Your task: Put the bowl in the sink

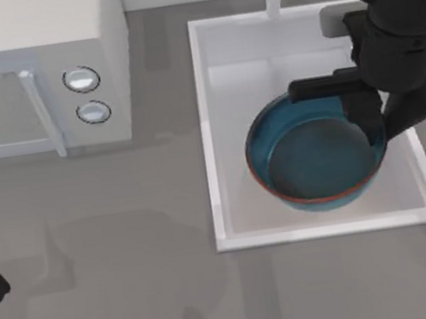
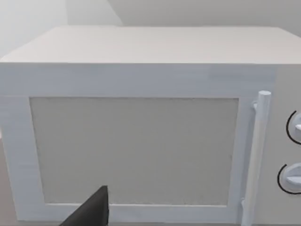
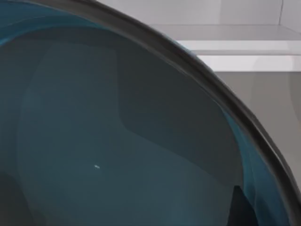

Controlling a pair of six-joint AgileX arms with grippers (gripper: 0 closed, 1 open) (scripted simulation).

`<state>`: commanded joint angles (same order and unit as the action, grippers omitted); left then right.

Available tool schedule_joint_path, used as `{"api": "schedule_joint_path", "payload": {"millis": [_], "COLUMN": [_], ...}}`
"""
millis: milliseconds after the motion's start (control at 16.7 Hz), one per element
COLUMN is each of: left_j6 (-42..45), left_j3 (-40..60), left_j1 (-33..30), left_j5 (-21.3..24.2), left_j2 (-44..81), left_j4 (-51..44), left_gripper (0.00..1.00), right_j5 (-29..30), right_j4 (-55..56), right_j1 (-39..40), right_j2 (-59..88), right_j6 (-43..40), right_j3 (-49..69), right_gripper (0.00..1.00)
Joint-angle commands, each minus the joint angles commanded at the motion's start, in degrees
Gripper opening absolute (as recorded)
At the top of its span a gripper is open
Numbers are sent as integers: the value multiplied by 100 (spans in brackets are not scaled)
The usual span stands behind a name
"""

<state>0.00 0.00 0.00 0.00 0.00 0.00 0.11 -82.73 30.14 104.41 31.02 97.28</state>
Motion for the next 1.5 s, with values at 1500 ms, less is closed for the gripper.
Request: {"api": "schedule_joint_path", "payload": {"millis": [1500], "left_j6": [0], "left_j3": [0], "left_j1": [0], "left_j5": [0], "left_j2": [0], "left_j4": [0], "left_gripper": [100], "right_j5": [3147], "right_j4": [11088], "right_j1": [670], "right_j2": [-595], "right_j6": [-2411], "right_j3": [-4513], "right_gripper": [0]}}
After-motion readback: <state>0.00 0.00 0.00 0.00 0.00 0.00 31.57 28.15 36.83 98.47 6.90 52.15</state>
